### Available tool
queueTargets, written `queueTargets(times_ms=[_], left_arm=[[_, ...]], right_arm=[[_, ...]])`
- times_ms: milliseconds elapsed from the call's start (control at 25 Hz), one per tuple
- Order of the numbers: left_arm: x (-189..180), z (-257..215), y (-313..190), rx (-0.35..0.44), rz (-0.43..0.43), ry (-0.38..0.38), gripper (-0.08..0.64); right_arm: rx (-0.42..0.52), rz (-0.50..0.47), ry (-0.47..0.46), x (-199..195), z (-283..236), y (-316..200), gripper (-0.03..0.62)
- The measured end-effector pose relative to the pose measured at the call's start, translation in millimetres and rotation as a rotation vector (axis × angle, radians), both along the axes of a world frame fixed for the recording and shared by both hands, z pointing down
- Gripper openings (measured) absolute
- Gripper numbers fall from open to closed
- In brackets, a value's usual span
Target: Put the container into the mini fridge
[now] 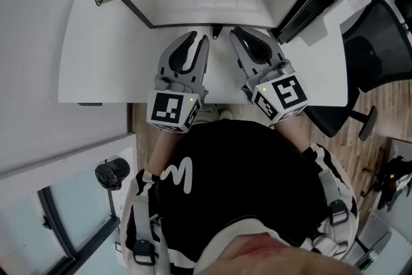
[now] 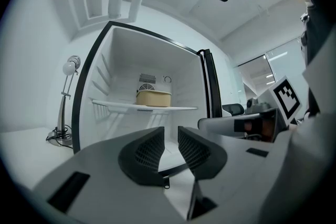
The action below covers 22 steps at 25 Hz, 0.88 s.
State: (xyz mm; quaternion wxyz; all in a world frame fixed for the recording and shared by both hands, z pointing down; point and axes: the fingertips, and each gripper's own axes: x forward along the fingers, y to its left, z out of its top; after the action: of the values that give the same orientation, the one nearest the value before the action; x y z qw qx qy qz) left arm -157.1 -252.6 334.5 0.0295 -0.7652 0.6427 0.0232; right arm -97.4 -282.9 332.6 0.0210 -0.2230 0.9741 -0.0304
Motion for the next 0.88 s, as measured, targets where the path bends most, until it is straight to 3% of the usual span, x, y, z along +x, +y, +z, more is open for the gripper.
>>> queueTargets(times_ms=[480,880], left_arm=[[3.8,0.3,2.5,-0.002,0.016,-0.004,0.049],[1.8,-1.3,2.1,-0.011,0.023,0.049,0.043]], right_arm=[[-0.008,-0.041,0.006,-6.2,0.1,8.6,0.017],[-0.005,-0.027,0.017,-4.6,3.4,7.1,0.011]])
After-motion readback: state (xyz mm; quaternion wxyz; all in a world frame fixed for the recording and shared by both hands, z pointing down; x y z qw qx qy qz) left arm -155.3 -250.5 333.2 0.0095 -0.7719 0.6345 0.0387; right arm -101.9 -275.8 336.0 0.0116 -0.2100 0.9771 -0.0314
